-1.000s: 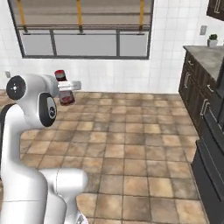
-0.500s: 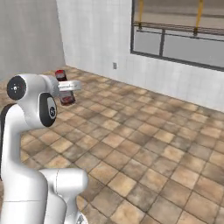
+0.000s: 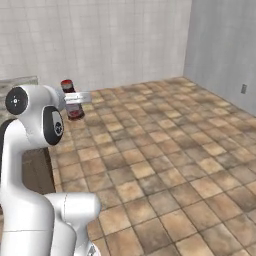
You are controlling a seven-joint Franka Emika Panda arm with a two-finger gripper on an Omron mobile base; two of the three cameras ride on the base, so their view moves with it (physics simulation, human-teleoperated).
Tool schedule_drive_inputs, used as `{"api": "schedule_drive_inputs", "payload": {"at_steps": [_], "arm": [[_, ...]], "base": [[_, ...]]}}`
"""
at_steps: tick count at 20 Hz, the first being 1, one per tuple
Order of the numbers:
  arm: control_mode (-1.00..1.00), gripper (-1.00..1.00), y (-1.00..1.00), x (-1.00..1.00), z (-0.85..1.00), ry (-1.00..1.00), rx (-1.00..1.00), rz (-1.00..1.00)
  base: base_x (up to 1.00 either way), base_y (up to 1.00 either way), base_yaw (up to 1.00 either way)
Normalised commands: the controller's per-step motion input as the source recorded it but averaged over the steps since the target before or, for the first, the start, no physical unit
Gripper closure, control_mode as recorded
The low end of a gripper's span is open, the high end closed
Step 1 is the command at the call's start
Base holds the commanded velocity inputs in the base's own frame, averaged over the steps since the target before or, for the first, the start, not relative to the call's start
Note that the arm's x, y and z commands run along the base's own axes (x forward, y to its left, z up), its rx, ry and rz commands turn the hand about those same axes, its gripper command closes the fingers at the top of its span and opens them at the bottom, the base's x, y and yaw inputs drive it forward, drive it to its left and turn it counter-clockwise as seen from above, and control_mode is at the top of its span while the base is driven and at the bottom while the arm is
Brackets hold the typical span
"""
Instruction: Move the hot dog bun to the plate on the dining table and place the condiment next to that plate. Then navigate to the fridge and take the sausage and place it on the plate as well.
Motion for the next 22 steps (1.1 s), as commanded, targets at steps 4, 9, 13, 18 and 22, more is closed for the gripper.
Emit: {"api": "schedule_drive_inputs", "payload": {"at_steps": [4, 9, 13, 18, 22], "arm": [[1.00, 1.00, 0.00, 0.00, 0.00, 0.00, 0.00, 0.00], [1.00, 1.00, 0.00, 0.00, 0.00, 0.00, 0.00, 0.00], [1.00, 1.00, 0.00, 0.00, 0.00, 0.00, 0.00, 0.00], [1.00, 1.00, 0.00, 0.00, 0.00, 0.00, 0.00, 0.00], [1.00, 1.00, 0.00, 0.00, 0.00, 0.00, 0.00, 0.00]], "base": [[1.00, -0.13, 0.51], [1.00, -0.20, 0.44], [1.00, -0.26, 0.39], [1.00, -0.35, 0.30], [1.00, -0.30, 0.21]]}}
